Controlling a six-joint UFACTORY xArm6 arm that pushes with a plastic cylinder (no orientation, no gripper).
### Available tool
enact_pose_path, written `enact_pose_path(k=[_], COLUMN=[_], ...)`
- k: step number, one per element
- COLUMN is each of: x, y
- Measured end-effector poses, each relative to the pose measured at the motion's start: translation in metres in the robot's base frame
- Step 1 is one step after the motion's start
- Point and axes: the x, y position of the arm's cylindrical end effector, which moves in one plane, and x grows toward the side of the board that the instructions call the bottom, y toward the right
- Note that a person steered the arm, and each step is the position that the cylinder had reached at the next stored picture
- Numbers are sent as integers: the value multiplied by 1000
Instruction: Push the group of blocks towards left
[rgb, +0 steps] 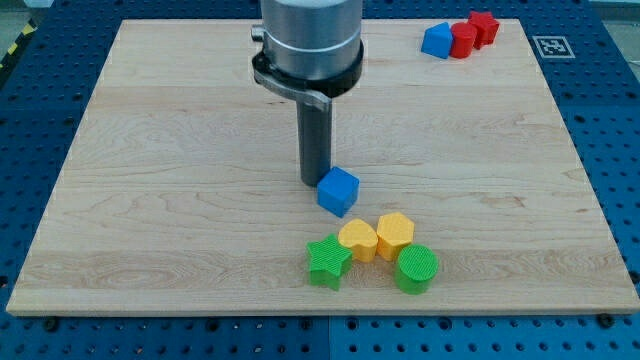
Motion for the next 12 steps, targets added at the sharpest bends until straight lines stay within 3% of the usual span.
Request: enact_pose_path(k=[2,4,5,8,9,11,12], x=[18,-63,-63,-234,-229,-166,-144], y=[-10,-52,-52,-58,-3,185,206])
